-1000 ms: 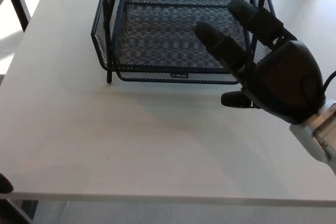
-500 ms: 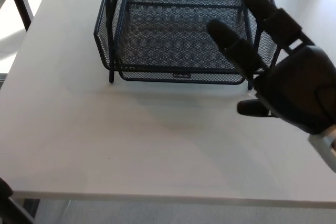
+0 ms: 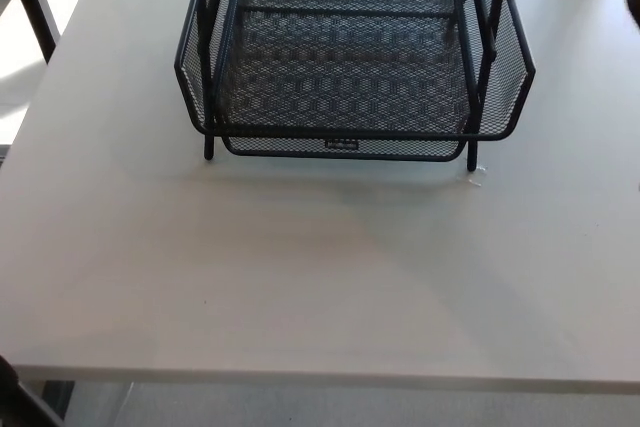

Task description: The robot uses its right hand to grab the drawer kept on the middle of the desk and pull it out towards the robot

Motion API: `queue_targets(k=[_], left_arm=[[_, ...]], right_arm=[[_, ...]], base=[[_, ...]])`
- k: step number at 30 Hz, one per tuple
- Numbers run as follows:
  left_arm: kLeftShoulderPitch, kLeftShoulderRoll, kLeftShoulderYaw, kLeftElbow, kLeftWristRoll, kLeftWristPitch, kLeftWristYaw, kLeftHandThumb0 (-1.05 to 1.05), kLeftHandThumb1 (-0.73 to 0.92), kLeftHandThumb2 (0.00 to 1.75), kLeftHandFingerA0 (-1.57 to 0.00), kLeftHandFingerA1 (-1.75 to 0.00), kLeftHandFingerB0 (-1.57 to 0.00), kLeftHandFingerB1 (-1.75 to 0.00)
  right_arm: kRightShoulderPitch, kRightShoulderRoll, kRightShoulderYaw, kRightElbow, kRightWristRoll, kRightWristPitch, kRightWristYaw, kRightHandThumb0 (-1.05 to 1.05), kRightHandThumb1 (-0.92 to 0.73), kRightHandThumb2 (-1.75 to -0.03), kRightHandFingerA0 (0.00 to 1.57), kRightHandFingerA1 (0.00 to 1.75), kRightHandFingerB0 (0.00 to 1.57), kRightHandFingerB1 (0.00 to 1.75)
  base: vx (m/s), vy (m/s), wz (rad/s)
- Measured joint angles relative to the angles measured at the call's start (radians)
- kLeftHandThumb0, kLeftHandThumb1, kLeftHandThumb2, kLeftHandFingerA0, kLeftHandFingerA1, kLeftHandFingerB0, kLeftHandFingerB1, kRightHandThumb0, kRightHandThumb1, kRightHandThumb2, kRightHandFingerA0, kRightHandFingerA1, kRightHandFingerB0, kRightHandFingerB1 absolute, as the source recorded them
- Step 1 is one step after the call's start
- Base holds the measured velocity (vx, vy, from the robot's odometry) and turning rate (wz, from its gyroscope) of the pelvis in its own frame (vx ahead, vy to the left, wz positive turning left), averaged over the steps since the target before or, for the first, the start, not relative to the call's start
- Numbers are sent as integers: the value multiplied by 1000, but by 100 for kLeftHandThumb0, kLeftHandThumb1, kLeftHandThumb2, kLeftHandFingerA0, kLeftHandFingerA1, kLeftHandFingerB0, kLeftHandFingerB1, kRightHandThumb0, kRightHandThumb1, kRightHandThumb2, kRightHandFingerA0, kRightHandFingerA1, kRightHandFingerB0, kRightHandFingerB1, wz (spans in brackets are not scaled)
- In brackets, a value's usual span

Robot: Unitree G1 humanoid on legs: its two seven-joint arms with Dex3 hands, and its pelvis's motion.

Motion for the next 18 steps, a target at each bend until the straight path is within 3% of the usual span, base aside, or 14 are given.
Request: queue_targets(k=[2,4,6,7,8,9,11,12,13,14,15,16,17,18], left_arm=[[1,0,0,0,0,0,0,-29,59,57,-78,-82,-78,-56],[3,0,0,0,0,0,0,-29,59,58,-78,-82,-77,-55],[4,0,0,0,0,0,1,-29,59,58,-78,-82,-77,-56],[5,0,0,0,0,0,1,-29,58,58,-79,-82,-78,-56],[6,0,0,0,0,0,1,-29,58,58,-79,-82,-78,-56],[8,0,1,0,0,0,1,-28,59,58,-79,-81,-78,-55],[10,0,1,0,0,0,1,-29,60,58,-79,-78,-76,-53],[11,0,1,-1,0,0,1,-29,60,58,-79,-79,-77,-53],[12,0,1,-1,0,0,1,-28,59,58,-80,-80,-77,-54],[13,0,1,-2,0,0,1,-28,58,57,-80,-80,-79,-54],[13,0,1,-2,0,0,1,-28,58,57,-80,-80,-79,-54],[13,0,1,-2,0,0,1,-28,58,57,-80,-82,-79,-54],[14,0,1,-2,0,0,1,-28,58,57,-80,-82,-79,-54],[14,0,1,-2,0,0,1,-27,58,57,-81,-82,-78,-54]], right_arm=[[39,0,-57,-4,12,-3,0,-103,-63,-99,0,0,6,19],[85,0,-126,-4,27,-6,0,-84,-52,-97,0,15,0,26],[127,1,-193,1,42,-9,0,-86,-53,-95,4,18,8,29],[143,1,-222,12,49,-12,-3,-91,-74,-63,0,32,8,33],[158,1,-253,30,53,-14,-11,-91,-74,-63,0,32,8,33],[177,1,-290,60,54,-14,-28,-91,-63,-105,0,12,8,30],[198,1,-333,109,53,-12,-53,-96,-70,-110,0,10,3,25],[207,1,-349,131,52,-12,-65,-95,-70,-111,3,12,11,29],[213,1,-363,161,51,-10,-77,-84,-62,-108,0,29,0,35],[217,1,-376,197,49,-7,-91,-89,-67,-111,10,33,0,36],[218,1,-383,241,49,-5,-107,-89,-67,-111,10,33,0,36],[218,0,-384,250,49,-5,-109,-92,-87,-67,5,41,7,36],[218,0,-388,302,50,-4,-125,-92,-87,-67,5,41,7,36],[217,0,-390,335,50,-4,-137,-88,-67,-106,6,50,5,44]], base=[[0,0,0],[0,0,0],[0,0,0],[0,0,0],[0,0,0],[0,0,0],[0,0,0],[0,0,0],[0,0,0],[0,0,0],[0,0,0],[0,0,0],[0,0,0],[0,0,0]])
